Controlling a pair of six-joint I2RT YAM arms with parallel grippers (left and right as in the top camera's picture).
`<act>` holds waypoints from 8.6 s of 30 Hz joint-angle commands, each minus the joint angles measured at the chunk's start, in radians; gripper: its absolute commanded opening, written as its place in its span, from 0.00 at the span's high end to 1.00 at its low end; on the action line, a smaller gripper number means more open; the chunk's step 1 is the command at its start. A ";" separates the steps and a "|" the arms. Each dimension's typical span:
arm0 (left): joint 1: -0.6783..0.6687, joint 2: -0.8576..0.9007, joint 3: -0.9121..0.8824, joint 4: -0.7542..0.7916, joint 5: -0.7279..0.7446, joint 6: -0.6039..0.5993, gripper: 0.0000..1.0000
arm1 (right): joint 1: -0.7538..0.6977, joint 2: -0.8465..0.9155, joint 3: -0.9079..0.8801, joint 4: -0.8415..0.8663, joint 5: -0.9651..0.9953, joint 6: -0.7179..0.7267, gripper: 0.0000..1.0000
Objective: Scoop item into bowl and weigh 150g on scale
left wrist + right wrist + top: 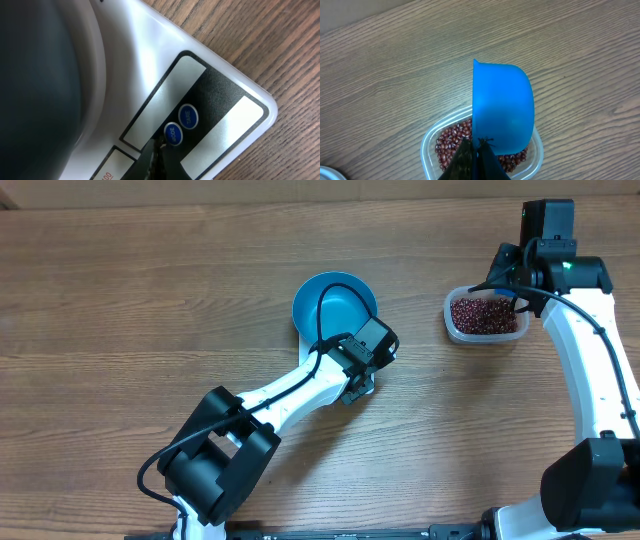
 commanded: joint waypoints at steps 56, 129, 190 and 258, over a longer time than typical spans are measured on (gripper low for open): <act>-0.003 -0.488 -0.072 -0.056 -0.010 -0.134 0.91 | -0.005 -0.010 0.021 0.012 -0.002 0.006 0.96; 0.282 -0.728 -0.048 -0.253 0.230 -0.137 0.01 | 0.111 0.009 0.019 -0.165 0.169 -0.297 0.96; 0.282 -0.728 -0.048 -0.253 0.230 -0.137 0.00 | -0.108 0.182 0.016 -0.208 -0.513 -0.324 0.96; 0.282 -0.728 -0.048 -0.253 0.230 -0.137 0.00 | -0.538 0.183 -0.127 -0.151 -1.230 -0.294 0.96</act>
